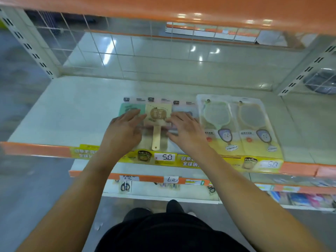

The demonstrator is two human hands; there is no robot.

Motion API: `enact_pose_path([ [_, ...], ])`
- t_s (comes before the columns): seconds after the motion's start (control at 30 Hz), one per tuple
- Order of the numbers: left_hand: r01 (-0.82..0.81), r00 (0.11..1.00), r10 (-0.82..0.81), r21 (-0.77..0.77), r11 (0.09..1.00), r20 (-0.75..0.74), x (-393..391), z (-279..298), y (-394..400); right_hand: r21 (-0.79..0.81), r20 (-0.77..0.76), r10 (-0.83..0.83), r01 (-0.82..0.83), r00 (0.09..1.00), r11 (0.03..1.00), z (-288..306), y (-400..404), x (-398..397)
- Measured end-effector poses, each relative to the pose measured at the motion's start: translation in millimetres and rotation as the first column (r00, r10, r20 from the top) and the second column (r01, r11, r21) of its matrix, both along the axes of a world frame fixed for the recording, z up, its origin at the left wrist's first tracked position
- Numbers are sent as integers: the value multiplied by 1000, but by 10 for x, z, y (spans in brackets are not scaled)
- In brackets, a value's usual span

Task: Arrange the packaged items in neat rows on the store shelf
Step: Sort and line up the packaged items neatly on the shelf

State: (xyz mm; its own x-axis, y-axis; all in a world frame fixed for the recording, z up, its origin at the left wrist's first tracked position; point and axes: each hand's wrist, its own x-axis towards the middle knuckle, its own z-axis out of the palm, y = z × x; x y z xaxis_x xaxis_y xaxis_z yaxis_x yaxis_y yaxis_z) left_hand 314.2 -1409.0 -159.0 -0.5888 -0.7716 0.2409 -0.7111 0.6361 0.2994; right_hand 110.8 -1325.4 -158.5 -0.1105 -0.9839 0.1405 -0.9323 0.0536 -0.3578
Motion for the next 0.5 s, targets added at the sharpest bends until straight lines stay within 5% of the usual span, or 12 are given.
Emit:
enact_pose_path([
  [0.3,52,992,-43,75,996,-118,-23,-14,-82,-171,49,-112,119,992,978,-101,-14,61],
  [0.5,36,987,-9,166,985,-160,-45,3,-113,-71,70,-132,137,989,988,-40,-75,49],
])
